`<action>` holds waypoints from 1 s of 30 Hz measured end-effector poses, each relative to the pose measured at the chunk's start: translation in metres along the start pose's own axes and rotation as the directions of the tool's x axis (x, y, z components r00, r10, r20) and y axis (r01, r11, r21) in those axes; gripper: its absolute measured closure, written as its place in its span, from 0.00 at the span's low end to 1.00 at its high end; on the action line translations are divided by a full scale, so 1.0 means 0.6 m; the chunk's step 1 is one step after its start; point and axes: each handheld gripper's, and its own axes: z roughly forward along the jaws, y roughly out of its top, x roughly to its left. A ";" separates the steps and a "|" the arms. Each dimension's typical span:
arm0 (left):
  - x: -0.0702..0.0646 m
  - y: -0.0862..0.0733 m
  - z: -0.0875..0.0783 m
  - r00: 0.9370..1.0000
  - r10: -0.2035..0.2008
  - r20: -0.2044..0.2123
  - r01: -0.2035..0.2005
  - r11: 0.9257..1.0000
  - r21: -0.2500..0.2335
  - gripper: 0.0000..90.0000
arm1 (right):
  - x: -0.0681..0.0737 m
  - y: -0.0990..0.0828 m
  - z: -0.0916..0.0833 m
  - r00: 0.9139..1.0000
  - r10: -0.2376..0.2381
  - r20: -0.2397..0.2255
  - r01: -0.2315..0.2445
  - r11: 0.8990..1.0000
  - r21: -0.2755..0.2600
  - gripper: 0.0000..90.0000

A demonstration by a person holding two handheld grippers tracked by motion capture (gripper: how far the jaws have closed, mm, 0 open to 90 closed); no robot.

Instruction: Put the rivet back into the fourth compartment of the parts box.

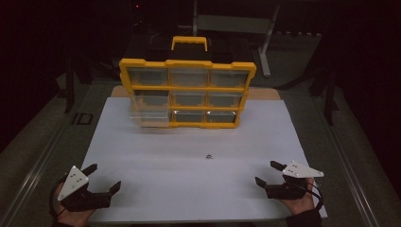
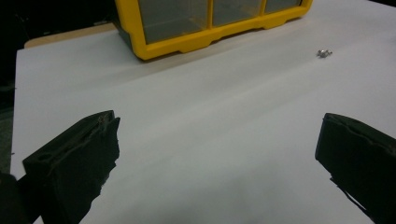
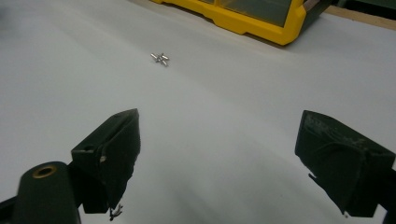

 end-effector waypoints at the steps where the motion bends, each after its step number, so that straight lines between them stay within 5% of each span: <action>1: 0.000 0.000 0.001 1.000 0.001 -0.001 -0.001 1.000 0.000 0.00 | 0.001 0.000 0.001 1.000 0.002 0.000 -0.002 1.000 0.005 0.16; 18: 0.000 0.001 -0.002 1.000 0.000 -0.019 0.000 1.000 -0.023 0.00 | 0.004 0.011 0.014 1.000 0.005 -0.011 -0.005 1.000 0.012 0.16; 24: -0.003 0.003 -0.007 0.999 0.002 -0.036 -0.003 0.999 -0.036 0.00 | 0.009 0.037 0.021 0.998 0.023 -0.051 -0.024 1.000 -0.003 0.16; 30: -0.003 0.004 -0.007 0.999 0.005 -0.037 -0.007 0.999 -0.043 0.00 | 0.016 0.087 0.036 0.997 -0.034 -0.076 0.034 0.999 -0.001 0.16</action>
